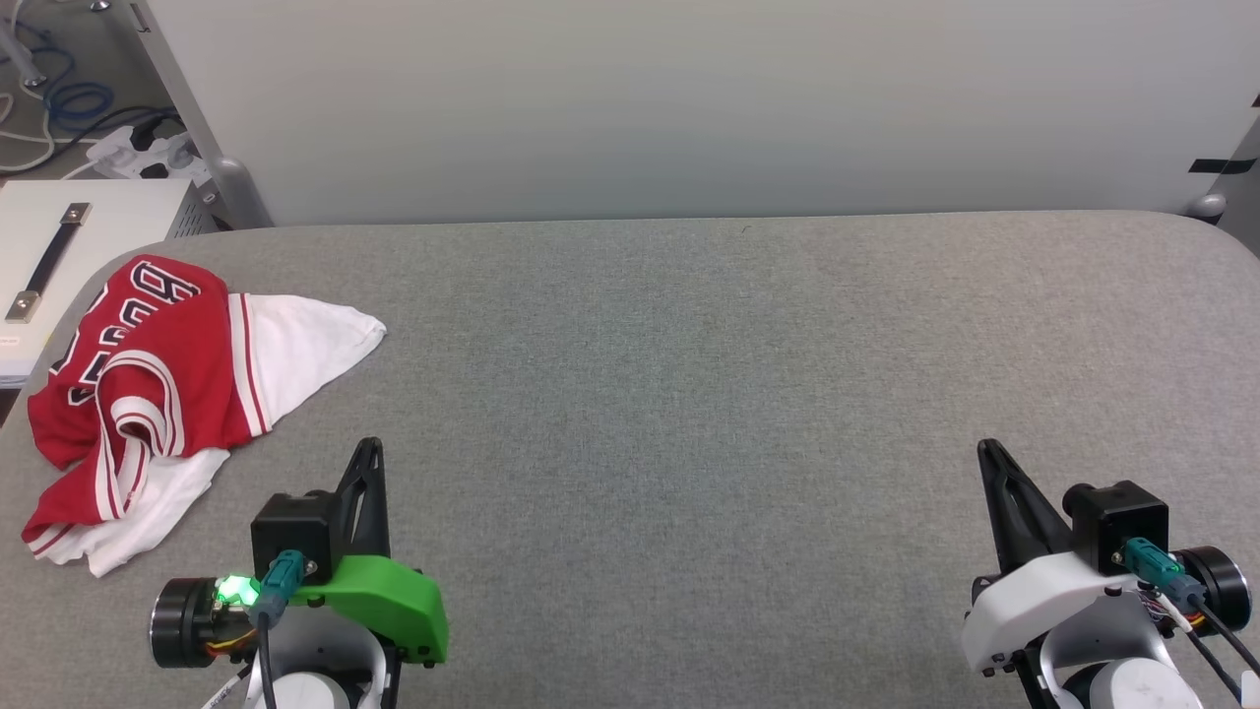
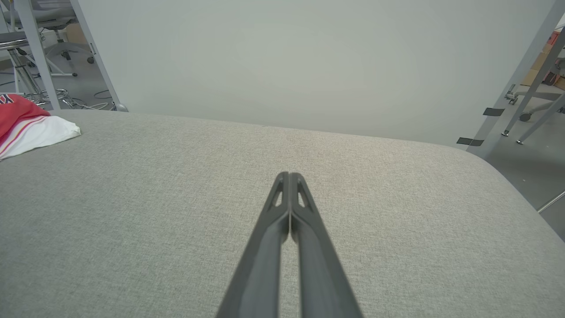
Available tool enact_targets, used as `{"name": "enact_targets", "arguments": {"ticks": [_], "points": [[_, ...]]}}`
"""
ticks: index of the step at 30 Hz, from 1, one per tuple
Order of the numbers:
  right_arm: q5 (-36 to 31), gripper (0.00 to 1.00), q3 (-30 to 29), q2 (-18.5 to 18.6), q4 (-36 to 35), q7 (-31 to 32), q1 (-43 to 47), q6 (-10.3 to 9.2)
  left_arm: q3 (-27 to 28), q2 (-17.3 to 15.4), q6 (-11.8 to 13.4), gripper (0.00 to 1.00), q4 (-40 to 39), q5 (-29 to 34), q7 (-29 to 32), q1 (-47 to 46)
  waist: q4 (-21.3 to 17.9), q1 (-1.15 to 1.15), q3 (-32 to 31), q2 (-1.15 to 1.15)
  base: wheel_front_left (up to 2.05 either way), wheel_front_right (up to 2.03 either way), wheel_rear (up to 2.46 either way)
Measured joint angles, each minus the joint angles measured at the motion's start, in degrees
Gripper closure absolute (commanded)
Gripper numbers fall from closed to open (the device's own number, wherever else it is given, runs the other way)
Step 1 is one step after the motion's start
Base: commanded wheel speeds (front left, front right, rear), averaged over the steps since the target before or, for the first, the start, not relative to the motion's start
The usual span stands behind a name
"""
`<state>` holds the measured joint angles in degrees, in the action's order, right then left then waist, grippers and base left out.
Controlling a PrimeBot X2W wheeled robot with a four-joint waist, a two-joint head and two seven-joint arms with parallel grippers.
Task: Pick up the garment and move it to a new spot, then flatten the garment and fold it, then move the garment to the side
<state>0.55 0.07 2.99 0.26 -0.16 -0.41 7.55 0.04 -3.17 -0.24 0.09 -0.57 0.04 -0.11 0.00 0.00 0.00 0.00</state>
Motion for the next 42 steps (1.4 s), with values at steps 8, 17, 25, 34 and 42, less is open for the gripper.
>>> {"name": "enact_targets", "arguments": {"ticks": [8, 17, 25, 34, 42], "points": [[0.0, 1.0, 0.0, 0.0, 0.0, 0.0, 0.0, 0.0, 0.0, 0.0, 0.0, 1.0, 0.0, 0.0, 0.0, 0.0, 0.0, 0.0, 0.0, 0.0, 0.0, 0.0, 0.0], [0.0, 1.0, 0.0, 0.0, 0.0, 0.0, 0.0, 0.0, 0.0, 0.0, 0.0, 1.0, 0.0, 0.0, 0.0, 0.0, 0.0, 0.0, 0.0, 0.0, 0.0, 0.0, 0.0], [0.08, 0.0, 0.01, 0.0, 0.03, -0.02, 0.0, 0.0, 0.02, -0.02, -0.01, 0.0, 0.04, -0.03, 0.0, 0.0, -0.01, 0.0, 0.01, 0.0, 0.0, 0.0, 0.0], [0.82, 0.0, -0.04, 0.01, 0.41, -0.69, 0.0, 0.0, -0.03, -0.02, -0.05, 0.0, 0.6, -0.73, -0.79, 0.0, -0.05, 0.0, 0.13, 0.0, 0.0, 0.0, 0.0], [1.89, 0.0, -0.12, 0.01, 0.58, -1.72, -0.01, 0.0, -0.09, -0.02, -0.36, 0.0, 1.1, -1.91, -1.78, 0.0, -0.13, 0.0, 0.21, 0.0, 0.0, 0.0, 0.0]]}}
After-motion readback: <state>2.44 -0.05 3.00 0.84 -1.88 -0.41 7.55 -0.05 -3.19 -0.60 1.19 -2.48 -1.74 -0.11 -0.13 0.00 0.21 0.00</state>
